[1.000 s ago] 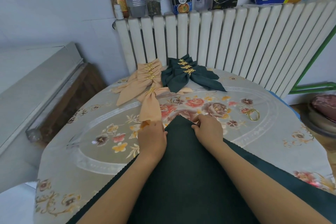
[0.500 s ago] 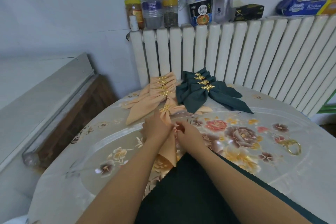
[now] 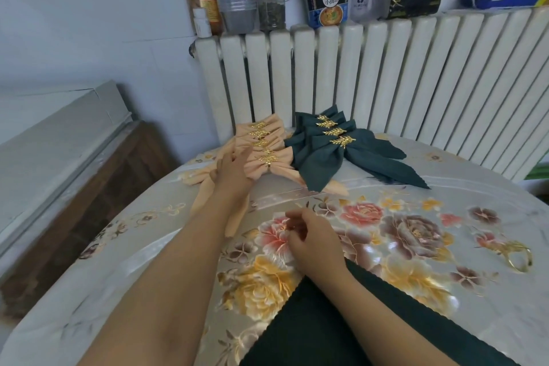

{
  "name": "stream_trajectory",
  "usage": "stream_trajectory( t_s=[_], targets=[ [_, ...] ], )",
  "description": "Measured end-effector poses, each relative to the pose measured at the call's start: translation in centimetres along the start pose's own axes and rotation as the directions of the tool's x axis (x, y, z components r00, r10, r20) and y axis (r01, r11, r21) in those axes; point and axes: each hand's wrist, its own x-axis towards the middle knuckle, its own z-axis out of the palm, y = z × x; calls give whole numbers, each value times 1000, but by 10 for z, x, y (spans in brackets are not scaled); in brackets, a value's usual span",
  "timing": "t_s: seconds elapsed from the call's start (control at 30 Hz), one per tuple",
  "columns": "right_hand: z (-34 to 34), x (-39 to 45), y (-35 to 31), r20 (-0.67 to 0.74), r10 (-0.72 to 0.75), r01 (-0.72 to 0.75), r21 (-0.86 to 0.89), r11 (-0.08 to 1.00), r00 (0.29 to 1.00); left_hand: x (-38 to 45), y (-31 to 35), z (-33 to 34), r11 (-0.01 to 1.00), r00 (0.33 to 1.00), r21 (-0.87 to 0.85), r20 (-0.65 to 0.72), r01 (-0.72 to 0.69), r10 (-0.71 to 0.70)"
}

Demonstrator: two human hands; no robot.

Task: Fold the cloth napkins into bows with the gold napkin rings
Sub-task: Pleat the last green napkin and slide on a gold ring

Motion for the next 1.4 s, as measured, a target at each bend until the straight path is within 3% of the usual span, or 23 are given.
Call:
stream_trajectory(
  t_s=[0.23,0.33,0.47,0.63,0.73,0.9,1.03,1.4],
  targets=[
    [1,2,1,14,-12,12,-30,999,1000,-13,-1,-6,995,993,93,109,38,-49],
    [-7,-3,-4,63,-7,9,-32,999,998,-24,5,-16,992,996,116,57,55,-62],
    [-37,-28,-10,-16,-14,13,-90,996,1000,-69,29,-26,985,995,145,1,-96,97],
    [-76,-67,2,-67,84,-105,-438,893,994,-157,49,-13,995,951,7,296,-98,91],
    [-94,-84,5,-24,221,-199,-538,819,975,-200,60,-7,994,936,-59,336,-88,103],
    [-97,-82,3,-13,274,-251,-446,859,962,-214,68,6,995,962,-94,272,46,-19],
    [-100,-80,3,-17,302,-283,-399,872,953,-208,73,7,992,958,-109,284,64,-31],
    [-110,-64,8,104,368,-319,-322,891,924,-197,68,13,900,966,-386,230,202,-119]
  ],
)
